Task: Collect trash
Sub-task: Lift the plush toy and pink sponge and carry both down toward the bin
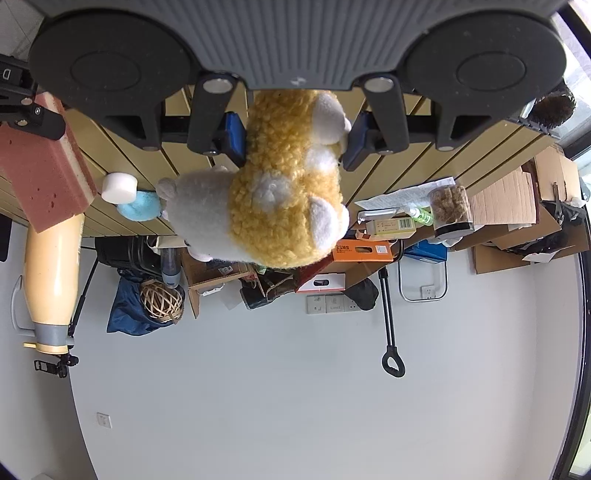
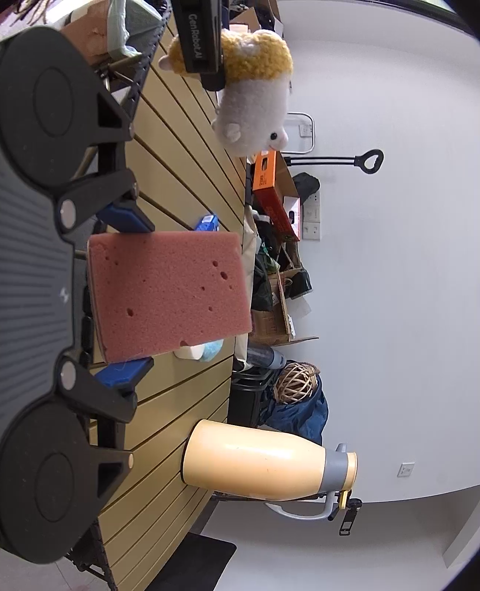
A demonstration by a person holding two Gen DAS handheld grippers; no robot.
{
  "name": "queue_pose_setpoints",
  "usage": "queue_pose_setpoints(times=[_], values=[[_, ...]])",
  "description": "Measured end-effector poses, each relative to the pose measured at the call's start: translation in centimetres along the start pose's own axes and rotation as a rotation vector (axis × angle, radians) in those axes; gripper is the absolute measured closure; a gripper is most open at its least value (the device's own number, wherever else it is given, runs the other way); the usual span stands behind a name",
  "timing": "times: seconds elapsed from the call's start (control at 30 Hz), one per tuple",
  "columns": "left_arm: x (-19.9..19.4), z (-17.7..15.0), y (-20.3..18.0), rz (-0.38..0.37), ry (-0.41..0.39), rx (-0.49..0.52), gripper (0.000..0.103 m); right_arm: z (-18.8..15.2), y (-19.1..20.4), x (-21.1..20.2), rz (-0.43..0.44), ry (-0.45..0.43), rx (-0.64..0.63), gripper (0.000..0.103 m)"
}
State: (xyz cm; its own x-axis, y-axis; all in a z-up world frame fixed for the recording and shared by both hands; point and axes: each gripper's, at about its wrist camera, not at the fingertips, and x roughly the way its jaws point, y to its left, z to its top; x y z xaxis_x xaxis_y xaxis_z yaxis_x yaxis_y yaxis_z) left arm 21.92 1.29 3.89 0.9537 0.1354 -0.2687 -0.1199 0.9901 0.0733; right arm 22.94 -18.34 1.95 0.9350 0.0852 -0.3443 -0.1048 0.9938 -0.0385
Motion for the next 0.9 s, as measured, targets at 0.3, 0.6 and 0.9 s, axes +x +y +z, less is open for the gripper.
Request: queue_pose_setpoints(times=[0.3,0.6,0.9], values=[[-3.5,-2.6,0.5,-0.024,0.054,0.018,0.048,-1.9,-0.2,-3.3,0.023,0.023,0.010,0.034],[-6.1,-4.9,0.1,-0.070,0.097,0.063,0.048,-4.2,-1.0,-5.3,0.036,0.065,0.023,0.034],[-7.5,-7.6,-0.8,-0.106,0.156,0.096,0.048,-7.2,-1.4,-6.0,0.060,0.145,0.032,0.034]])
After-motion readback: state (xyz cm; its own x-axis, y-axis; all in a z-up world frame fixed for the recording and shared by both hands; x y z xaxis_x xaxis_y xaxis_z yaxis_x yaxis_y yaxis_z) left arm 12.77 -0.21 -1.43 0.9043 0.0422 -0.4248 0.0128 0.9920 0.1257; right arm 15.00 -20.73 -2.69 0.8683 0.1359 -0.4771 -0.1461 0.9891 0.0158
